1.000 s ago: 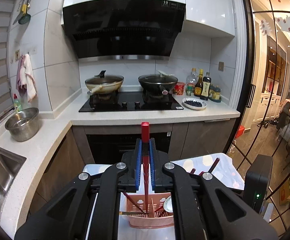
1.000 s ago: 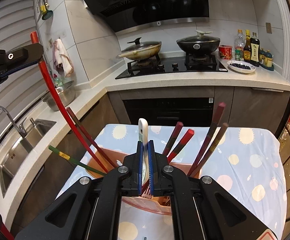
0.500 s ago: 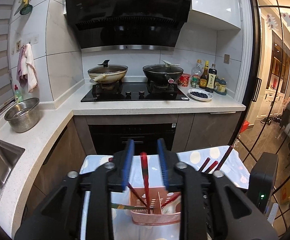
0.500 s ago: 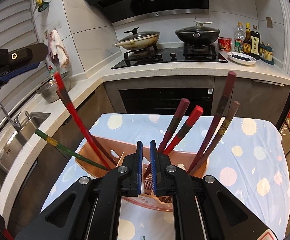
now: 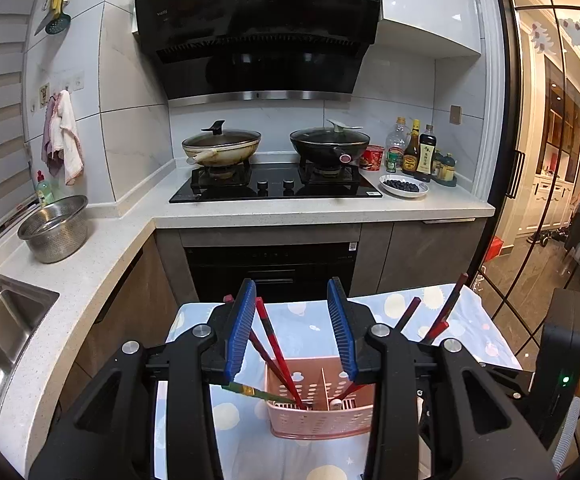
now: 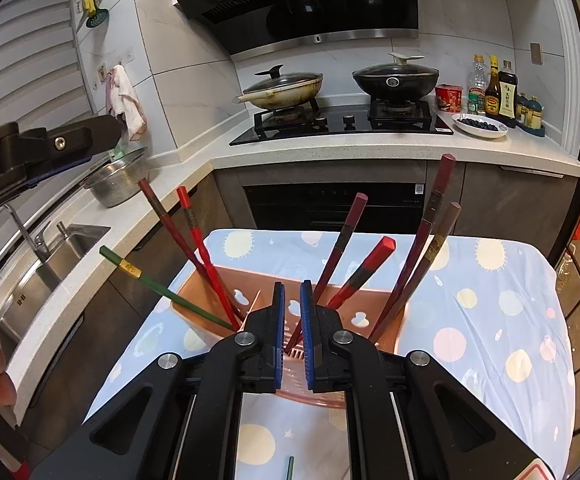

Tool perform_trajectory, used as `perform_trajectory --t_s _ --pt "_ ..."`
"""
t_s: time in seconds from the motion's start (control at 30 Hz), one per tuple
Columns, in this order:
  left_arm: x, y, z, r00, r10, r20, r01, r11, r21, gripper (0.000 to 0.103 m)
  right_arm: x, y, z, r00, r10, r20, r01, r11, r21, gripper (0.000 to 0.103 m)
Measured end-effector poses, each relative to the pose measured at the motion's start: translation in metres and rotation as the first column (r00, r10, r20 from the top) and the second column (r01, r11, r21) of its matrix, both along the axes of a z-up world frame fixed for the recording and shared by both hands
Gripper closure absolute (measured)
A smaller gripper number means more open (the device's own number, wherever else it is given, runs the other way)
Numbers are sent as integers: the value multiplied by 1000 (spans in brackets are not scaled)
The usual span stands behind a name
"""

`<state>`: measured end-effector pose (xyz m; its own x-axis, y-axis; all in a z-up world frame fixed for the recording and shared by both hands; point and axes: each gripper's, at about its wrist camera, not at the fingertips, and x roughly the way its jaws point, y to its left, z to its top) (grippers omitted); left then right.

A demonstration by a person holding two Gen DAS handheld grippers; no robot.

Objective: Organize utensils
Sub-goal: 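Lower both items into the pink holder and open both tools, then withdraw both open tools toward the gold spoon and green chopstick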

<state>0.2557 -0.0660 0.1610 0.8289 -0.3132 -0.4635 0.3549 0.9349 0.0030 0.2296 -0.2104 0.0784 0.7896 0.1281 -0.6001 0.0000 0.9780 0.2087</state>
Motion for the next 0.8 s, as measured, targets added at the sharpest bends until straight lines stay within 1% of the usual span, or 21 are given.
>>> perform_trajectory --t_s 0.2,0.37,0.47,0.5,0.53,0.6,0.7,0.8 --pt "-13 3 -6 1000 6 0 -6 1000 10 68 -22 4 2 1000 1 14 -1 1000 -16 94" --pt "-30 6 -14 1000 9 -4 -9 1000 19 68 -44 6 2 1000 12 18 -12 1000 -6 94" --pt "-41 9 -20 1000 17 -11 -17 1000 25 68 -61 11 -1 1000 19 19 -19 1000 -15 90" --pt "-44 10 -22 1000 18 -15 -18 1000 26 68 -68 13 -2 1000 21 22 -21 1000 -20 87" --pt "-48 12 -25 1000 23 -19 -23 999 29 68 -74 15 -3 1000 23 21 -22 999 -27 86" --pt "-58 13 -31 999 36 -19 -35 998 45 68 -86 19 -8 999 28 16 -27 999 -41 85" --pt "-69 17 -41 998 37 -43 -35 998 46 68 -104 23 -17 999 34 1 -34 998 -59 85" --pt "-83 18 -54 997 48 -54 -44 997 67 68 -122 26 -30 999 39 -26 -40 998 -48 85"
